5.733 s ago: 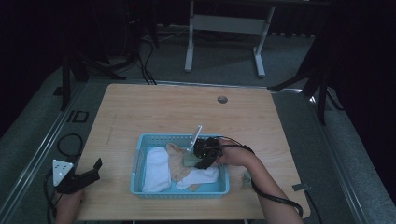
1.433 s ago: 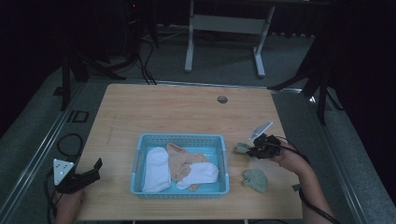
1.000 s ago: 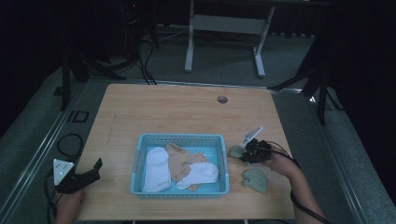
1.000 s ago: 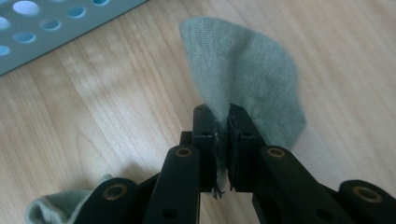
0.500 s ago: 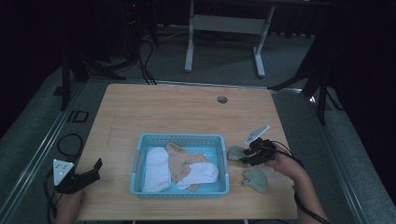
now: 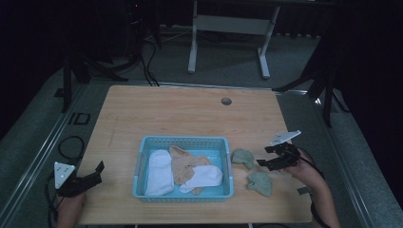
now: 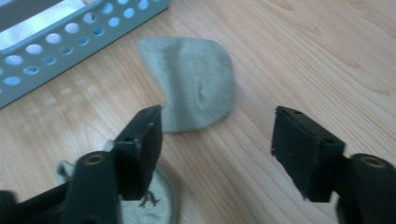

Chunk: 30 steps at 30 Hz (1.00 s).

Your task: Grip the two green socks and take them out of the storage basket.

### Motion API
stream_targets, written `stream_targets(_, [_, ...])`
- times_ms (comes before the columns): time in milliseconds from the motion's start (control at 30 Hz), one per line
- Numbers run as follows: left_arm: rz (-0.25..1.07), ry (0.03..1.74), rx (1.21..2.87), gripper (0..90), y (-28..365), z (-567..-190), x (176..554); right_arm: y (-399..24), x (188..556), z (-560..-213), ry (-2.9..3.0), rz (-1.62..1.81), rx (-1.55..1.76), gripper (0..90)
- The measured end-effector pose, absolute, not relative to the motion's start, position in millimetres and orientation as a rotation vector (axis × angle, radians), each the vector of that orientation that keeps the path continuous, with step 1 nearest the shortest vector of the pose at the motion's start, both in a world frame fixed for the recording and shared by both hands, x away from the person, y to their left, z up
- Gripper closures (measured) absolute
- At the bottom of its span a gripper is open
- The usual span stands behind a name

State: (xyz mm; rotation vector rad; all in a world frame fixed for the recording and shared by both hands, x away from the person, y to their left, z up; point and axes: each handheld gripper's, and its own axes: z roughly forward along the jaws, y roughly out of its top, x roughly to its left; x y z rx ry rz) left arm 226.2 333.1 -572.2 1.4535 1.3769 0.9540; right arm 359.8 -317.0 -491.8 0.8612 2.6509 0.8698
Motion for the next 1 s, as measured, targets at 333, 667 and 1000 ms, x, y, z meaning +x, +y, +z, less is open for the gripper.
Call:
stream_targets(333, [0.957,1.377,1.455,0.1,333,-572,226,-353,351,-503,2.573,0.98,0.995,18.2])
stream_targets(667, [0.958,1.376,1.456,0.1,333,-572,226,-386,346,-521,2.374,1.079,1.189,13.6])
stream_targets(1000, [0.956,1.376,1.457,0.1,333,-572,226,-411,334,-545,2.152,1.136,1.335,12.4])
